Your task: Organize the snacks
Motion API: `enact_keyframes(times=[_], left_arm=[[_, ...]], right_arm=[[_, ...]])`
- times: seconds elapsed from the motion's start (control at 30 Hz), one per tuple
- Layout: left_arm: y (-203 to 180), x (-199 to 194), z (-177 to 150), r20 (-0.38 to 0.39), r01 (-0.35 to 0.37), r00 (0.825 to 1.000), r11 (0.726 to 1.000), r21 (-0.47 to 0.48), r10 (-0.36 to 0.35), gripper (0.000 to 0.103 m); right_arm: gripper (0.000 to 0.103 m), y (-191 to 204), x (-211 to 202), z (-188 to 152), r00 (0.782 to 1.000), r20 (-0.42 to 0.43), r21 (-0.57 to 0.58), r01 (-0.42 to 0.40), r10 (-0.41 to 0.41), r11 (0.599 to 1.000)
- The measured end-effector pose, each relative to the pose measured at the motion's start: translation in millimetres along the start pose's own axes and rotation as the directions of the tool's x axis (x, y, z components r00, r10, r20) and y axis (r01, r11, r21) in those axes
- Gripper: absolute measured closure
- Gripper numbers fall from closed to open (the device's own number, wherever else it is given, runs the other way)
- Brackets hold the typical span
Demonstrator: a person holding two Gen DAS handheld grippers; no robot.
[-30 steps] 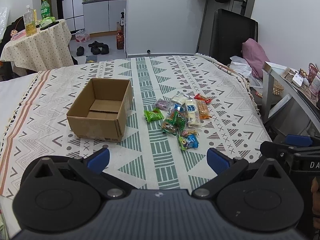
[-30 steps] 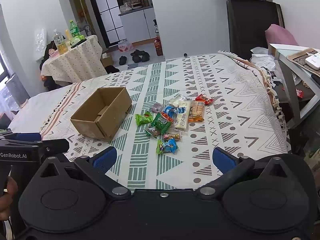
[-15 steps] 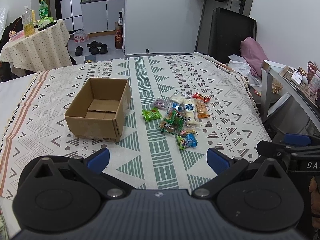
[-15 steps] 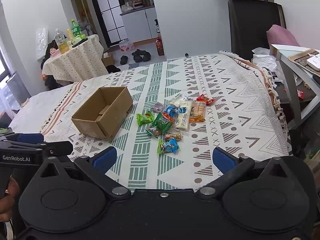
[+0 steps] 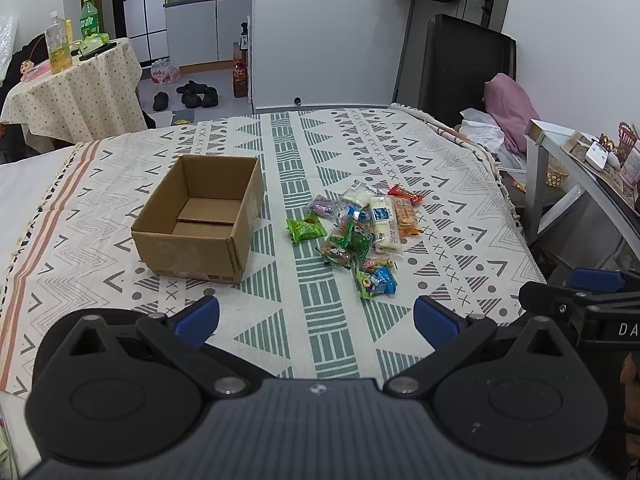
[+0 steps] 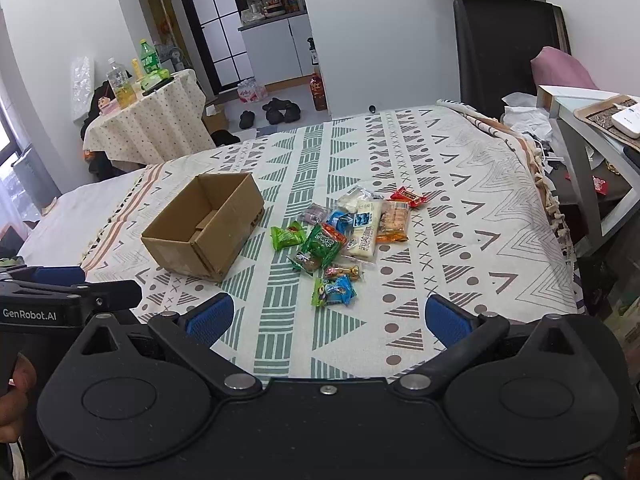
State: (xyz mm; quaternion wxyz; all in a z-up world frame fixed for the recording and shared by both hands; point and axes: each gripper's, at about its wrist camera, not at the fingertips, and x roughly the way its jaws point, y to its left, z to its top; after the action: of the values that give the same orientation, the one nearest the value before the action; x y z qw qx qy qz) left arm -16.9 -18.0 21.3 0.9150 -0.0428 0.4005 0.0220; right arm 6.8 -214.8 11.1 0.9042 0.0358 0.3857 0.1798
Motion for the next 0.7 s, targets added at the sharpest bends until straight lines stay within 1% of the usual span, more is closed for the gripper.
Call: enact_keyframes(times=[0.7], left_arm=[[-2.9,1.6,-1.1,-0.002,0.003,1.000,1.000,0.000,-0.003,0.000]], right_arm=[[0.000,-3.6,-1.2,0.6,1.000,0.011,0.001,0.000,0.000,1.000]])
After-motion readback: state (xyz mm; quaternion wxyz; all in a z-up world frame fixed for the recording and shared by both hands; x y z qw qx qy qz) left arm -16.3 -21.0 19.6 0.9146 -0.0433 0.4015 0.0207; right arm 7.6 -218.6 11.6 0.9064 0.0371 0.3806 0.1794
